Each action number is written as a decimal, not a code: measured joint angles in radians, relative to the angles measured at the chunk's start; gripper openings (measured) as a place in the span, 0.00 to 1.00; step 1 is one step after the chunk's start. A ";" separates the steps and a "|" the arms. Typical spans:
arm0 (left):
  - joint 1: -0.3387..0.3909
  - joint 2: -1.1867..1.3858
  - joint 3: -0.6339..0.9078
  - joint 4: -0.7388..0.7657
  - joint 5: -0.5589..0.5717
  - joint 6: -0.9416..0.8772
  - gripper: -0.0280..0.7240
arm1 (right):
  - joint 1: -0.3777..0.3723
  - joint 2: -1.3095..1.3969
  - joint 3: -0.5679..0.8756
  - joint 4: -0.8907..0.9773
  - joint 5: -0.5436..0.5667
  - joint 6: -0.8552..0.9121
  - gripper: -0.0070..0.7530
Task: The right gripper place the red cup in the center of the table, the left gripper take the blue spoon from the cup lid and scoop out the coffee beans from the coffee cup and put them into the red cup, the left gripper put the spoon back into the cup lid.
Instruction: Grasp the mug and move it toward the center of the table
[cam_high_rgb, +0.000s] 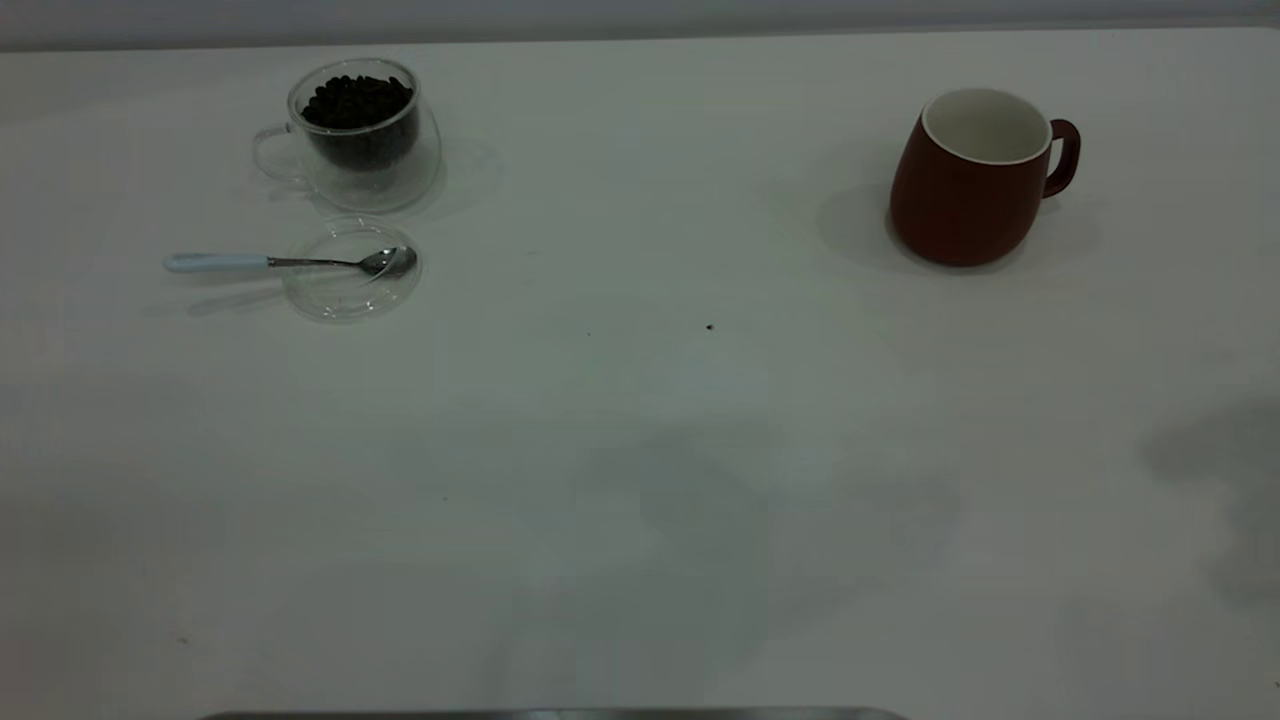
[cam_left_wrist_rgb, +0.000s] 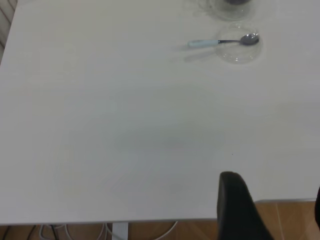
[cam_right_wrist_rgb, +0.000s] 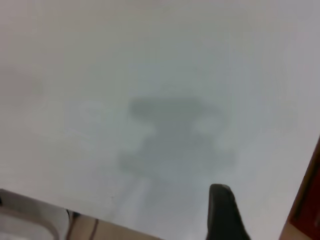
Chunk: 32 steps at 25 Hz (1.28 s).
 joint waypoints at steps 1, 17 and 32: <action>0.000 0.000 0.000 0.000 0.000 0.000 0.61 | 0.000 0.049 -0.021 0.000 -0.004 -0.018 0.64; 0.000 0.000 0.000 0.000 0.000 0.000 0.61 | 0.088 0.725 -0.253 -0.101 -0.226 -0.147 0.64; 0.000 0.000 0.000 0.000 0.000 0.000 0.61 | 0.107 0.956 -0.477 -0.149 -0.360 -0.368 0.64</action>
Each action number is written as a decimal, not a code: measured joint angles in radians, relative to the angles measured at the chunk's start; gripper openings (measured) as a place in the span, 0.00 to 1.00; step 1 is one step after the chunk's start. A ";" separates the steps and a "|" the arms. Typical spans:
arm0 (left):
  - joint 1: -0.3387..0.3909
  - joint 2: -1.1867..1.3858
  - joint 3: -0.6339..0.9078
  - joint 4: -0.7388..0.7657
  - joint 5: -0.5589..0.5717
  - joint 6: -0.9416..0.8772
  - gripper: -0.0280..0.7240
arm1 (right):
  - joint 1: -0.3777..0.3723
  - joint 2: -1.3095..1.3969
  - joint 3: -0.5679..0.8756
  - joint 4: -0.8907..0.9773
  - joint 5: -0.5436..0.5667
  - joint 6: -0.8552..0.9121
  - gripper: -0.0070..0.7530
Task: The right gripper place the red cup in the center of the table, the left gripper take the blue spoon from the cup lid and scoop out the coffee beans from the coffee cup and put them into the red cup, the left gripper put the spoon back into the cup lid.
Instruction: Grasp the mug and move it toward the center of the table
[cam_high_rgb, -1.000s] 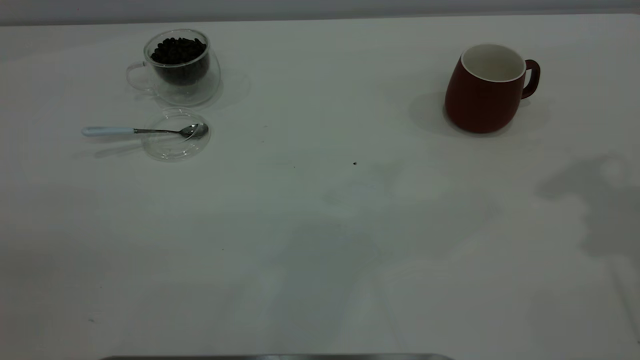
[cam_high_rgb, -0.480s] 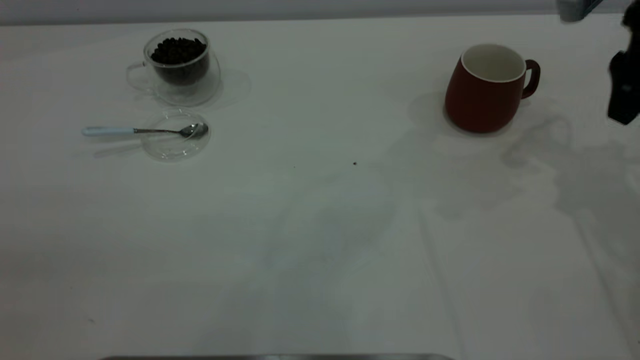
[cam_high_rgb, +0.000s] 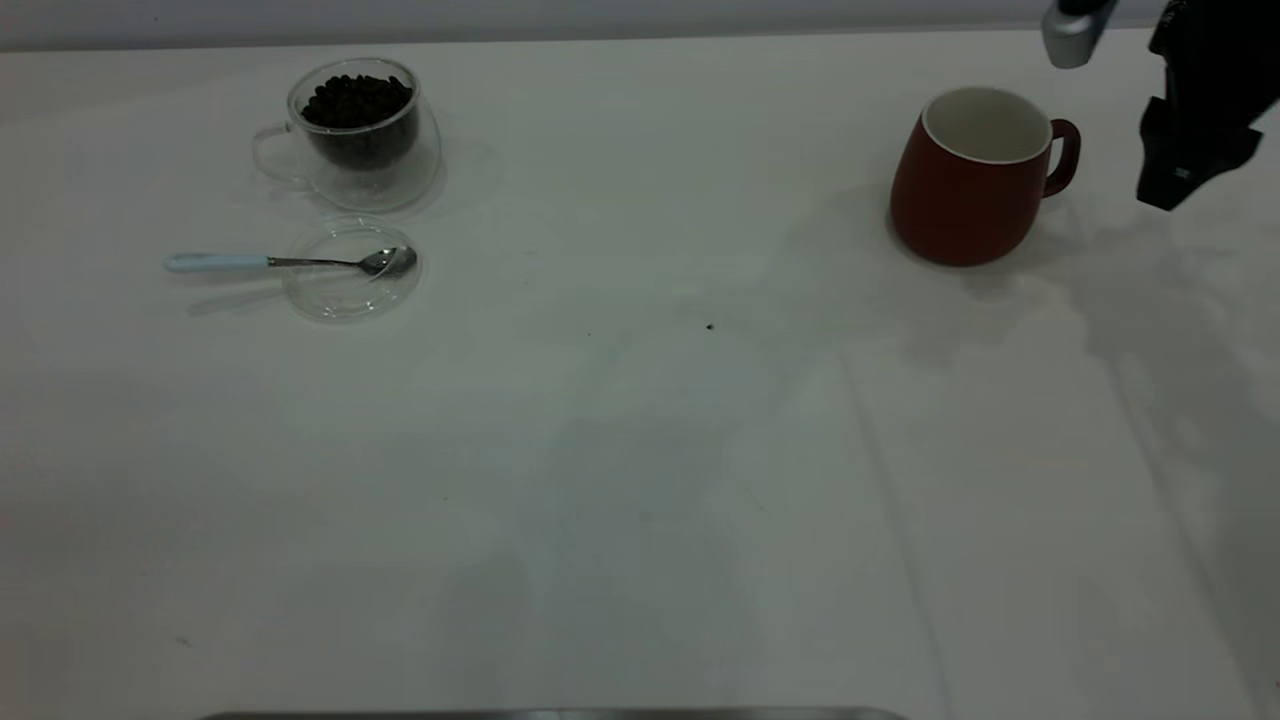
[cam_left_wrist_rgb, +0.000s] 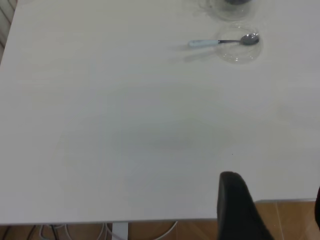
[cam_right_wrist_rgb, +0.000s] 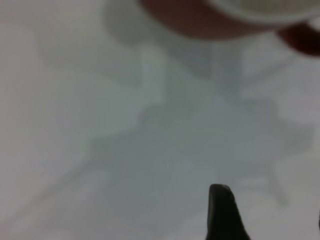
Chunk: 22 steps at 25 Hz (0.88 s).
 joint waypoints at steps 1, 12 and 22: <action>0.000 0.000 0.000 0.000 0.000 0.000 0.61 | 0.000 0.015 -0.014 -0.002 -0.004 -0.012 0.64; 0.000 0.000 0.000 0.000 0.000 0.000 0.61 | 0.017 0.105 -0.086 -0.004 -0.079 -0.165 0.64; 0.000 0.000 0.000 0.000 0.000 -0.001 0.61 | 0.044 0.105 -0.088 -0.006 -0.165 -0.268 0.64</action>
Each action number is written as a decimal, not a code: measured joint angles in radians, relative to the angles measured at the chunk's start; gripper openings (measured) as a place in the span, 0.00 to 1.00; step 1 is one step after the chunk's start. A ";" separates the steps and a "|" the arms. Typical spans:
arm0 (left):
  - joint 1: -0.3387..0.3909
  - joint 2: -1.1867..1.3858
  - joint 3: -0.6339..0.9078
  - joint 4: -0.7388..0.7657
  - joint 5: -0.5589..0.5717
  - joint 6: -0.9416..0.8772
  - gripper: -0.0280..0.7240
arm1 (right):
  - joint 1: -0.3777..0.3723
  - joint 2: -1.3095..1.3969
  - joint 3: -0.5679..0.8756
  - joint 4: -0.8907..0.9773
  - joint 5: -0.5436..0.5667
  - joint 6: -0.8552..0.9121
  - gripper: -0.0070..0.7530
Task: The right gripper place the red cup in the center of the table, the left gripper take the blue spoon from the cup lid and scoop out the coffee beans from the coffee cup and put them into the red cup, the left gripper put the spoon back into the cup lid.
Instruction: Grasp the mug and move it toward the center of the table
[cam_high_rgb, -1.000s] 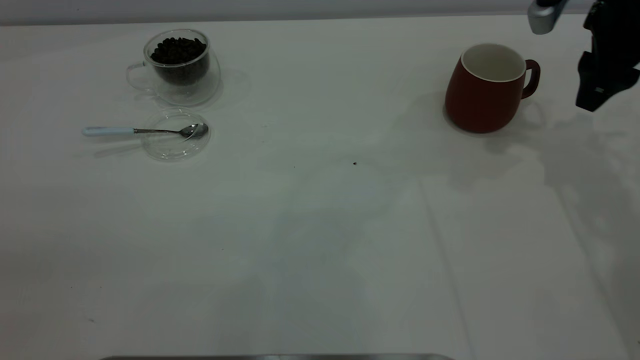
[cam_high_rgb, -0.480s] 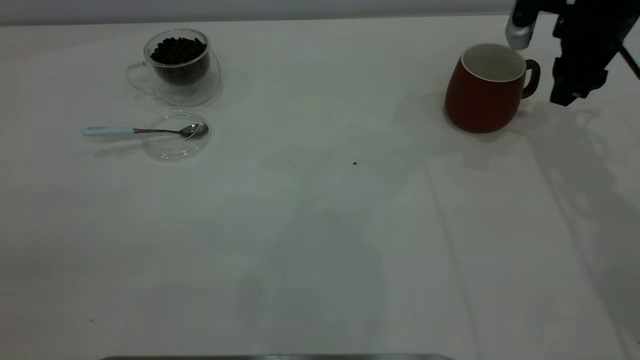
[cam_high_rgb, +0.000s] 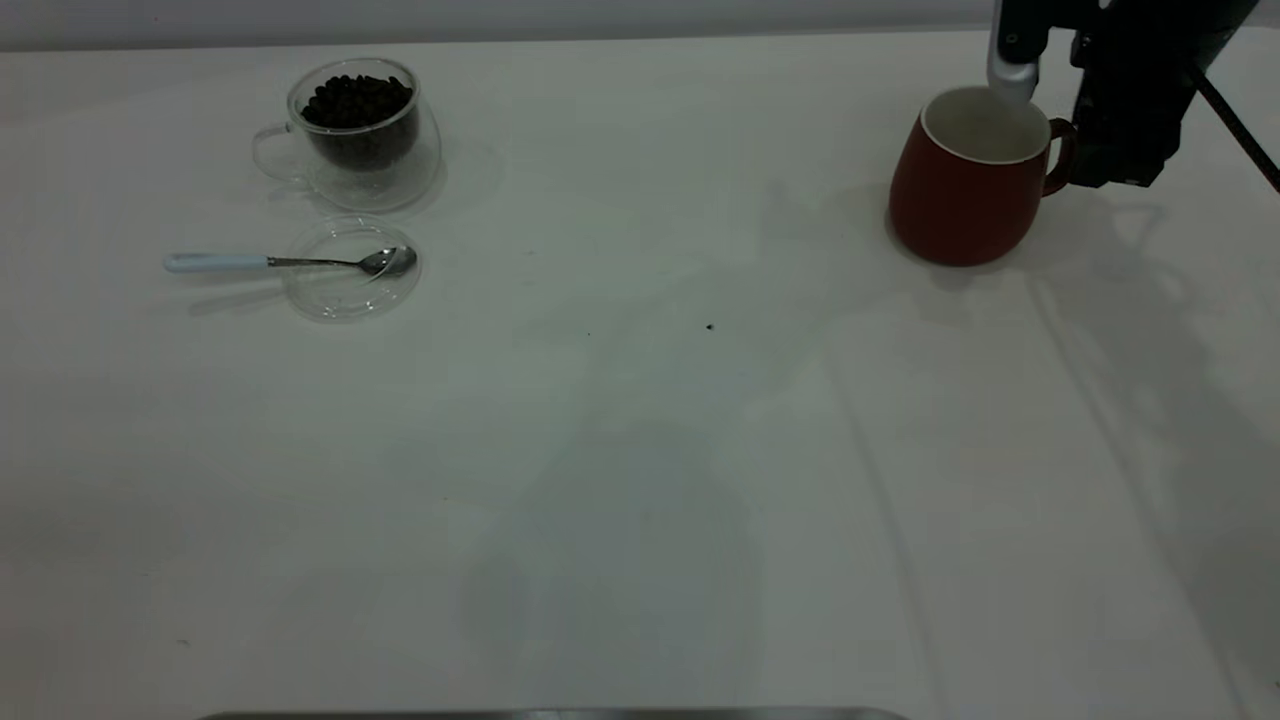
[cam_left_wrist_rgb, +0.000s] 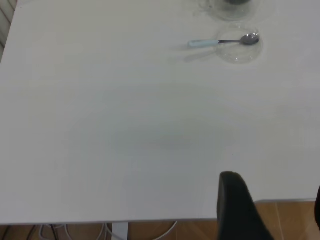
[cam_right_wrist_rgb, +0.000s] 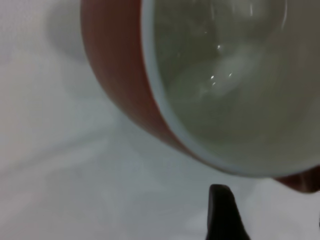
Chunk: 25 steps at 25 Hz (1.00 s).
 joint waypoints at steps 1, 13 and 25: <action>0.000 0.000 0.000 0.000 0.000 0.000 0.61 | 0.005 0.000 0.000 -0.001 -0.006 -0.012 0.64; 0.000 0.000 0.000 0.000 0.000 -0.001 0.61 | 0.090 0.000 -0.001 -0.001 -0.004 -0.030 0.64; 0.000 0.000 0.000 0.000 0.000 -0.001 0.61 | 0.221 0.000 -0.001 0.047 0.045 -0.029 0.64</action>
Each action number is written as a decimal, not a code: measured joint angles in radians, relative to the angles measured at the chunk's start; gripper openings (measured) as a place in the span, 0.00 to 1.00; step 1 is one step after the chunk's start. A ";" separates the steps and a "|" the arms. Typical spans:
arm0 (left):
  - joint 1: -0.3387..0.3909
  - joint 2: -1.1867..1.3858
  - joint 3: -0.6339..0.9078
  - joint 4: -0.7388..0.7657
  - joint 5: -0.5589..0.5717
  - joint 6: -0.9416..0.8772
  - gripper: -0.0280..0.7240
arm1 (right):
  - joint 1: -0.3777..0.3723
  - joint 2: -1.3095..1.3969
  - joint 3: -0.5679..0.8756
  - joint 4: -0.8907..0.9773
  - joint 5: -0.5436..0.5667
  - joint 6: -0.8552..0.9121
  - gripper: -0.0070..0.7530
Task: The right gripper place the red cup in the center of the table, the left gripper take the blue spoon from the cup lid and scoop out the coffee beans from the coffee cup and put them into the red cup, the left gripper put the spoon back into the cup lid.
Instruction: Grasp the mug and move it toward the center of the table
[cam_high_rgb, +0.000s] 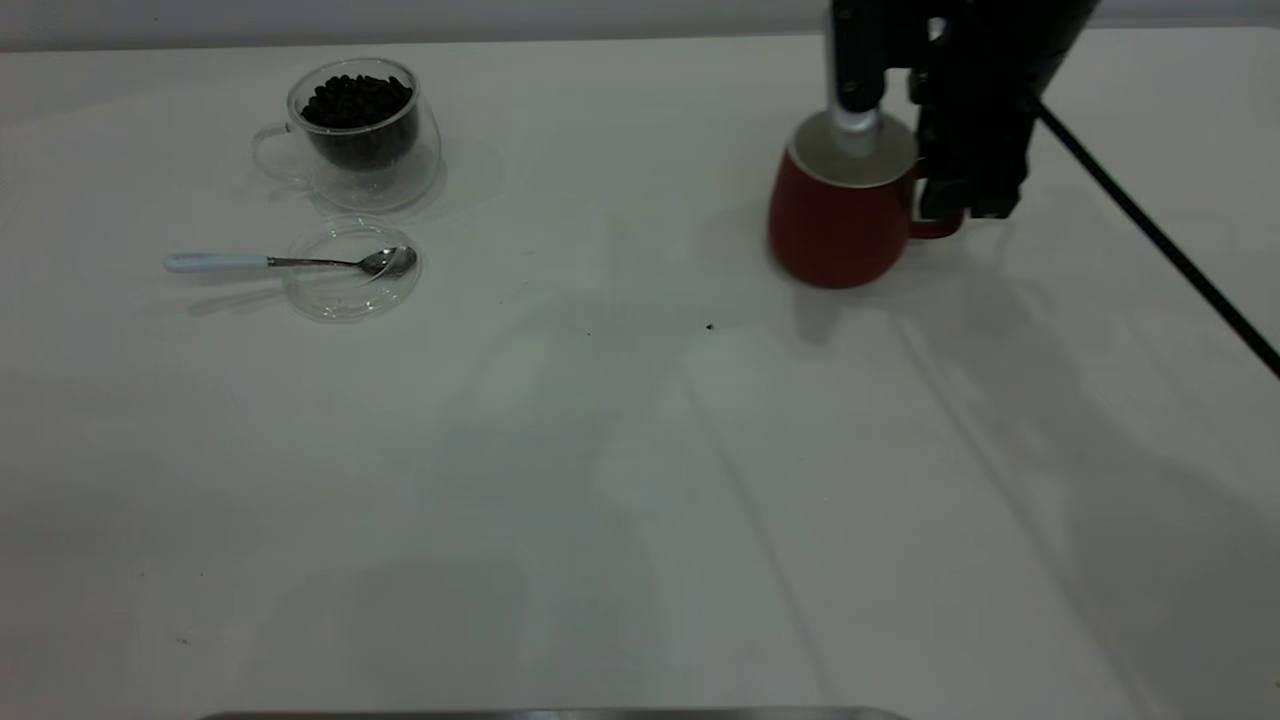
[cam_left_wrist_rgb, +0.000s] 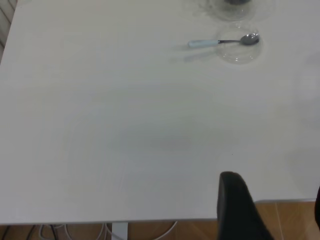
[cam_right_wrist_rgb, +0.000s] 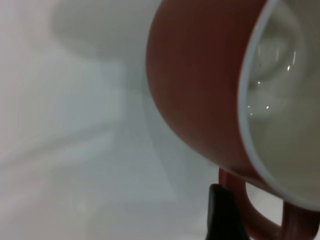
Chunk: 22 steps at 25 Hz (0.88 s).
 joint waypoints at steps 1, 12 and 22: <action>0.000 0.000 0.000 0.000 0.000 0.000 0.61 | 0.010 0.000 0.000 0.002 0.002 0.000 0.64; 0.000 0.000 0.000 0.000 0.000 0.000 0.61 | 0.110 0.000 0.000 0.007 0.024 0.002 0.64; 0.000 0.000 0.000 0.000 0.000 0.000 0.61 | 0.133 -0.061 0.000 0.006 0.116 0.042 0.64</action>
